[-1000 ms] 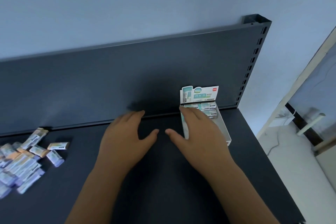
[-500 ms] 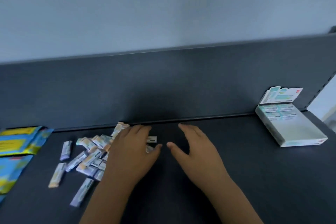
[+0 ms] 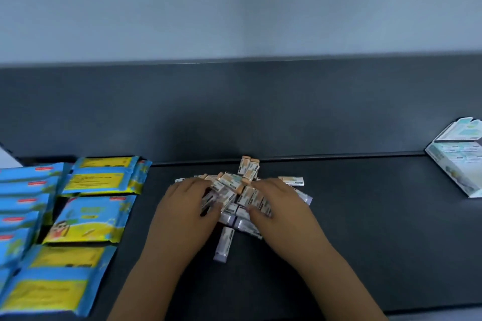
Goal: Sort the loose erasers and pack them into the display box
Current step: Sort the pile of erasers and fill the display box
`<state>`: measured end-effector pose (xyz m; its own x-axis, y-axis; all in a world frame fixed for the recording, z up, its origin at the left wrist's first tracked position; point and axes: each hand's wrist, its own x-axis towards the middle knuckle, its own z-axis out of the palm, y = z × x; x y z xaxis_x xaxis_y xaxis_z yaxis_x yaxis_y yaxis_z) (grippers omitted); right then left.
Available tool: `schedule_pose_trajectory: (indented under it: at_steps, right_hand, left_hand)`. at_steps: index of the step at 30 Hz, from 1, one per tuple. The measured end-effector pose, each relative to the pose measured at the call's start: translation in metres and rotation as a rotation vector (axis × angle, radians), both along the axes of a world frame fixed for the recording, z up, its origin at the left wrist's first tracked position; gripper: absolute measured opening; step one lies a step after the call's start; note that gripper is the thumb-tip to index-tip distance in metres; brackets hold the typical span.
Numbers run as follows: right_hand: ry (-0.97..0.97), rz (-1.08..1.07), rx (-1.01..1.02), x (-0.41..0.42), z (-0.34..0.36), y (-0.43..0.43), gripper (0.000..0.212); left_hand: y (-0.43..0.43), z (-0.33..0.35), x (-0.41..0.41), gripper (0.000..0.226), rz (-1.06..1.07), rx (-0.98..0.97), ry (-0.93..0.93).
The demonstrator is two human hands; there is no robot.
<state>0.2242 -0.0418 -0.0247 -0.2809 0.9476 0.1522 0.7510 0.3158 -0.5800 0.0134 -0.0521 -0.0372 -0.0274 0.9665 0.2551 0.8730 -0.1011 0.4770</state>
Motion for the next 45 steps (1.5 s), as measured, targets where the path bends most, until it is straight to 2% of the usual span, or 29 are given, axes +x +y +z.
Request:
schedule_pose_trajectory:
  at_steps: [6,10,14,16,22,31,36,40,45]
  right_hand:
    - [-0.085,0.027,-0.003,-0.029,-0.006,-0.002,0.048]
    - [-0.113,0.03,0.029,-0.045,-0.009,0.002,0.042]
    - [-0.081,-0.077,0.124,-0.052,-0.009,0.019,0.042]
    - [-0.144,-0.12,0.16,-0.052,-0.008,0.032,0.036]
    - [-0.352,-0.147,0.091,-0.055,-0.004,0.056,0.018]
    - [-0.361,-0.143,0.054,-0.059,0.003,0.072,0.015]
    - [-0.415,-0.117,-0.007,-0.057,0.006,0.075,0.026]
    - [-0.387,-0.125,0.013,-0.057,0.004,0.074,0.025]
    - [-0.304,-0.182,-0.015,-0.056,-0.001,0.071,0.024]
  left_hand:
    - [-0.011,-0.013,-0.027,0.058,0.088,-0.082,-0.078]
    - [-0.013,-0.019,-0.034,0.065,0.118,-0.037,-0.173]
    - [-0.011,-0.019,-0.038,0.042,0.078,-0.03,-0.122]
    - [-0.009,-0.018,-0.039,0.032,0.064,-0.022,-0.108]
    - [-0.005,-0.017,-0.038,0.02,0.06,-0.019,-0.046]
    - [0.016,-0.009,-0.048,0.03,0.065,-0.059,-0.203]
    - [0.046,-0.002,-0.056,0.042,0.033,-0.135,-0.113]
    - [0.061,-0.001,-0.051,0.051,-0.005,-0.243,-0.009]
    - [0.066,-0.005,-0.043,0.035,-0.005,-0.21,0.091]
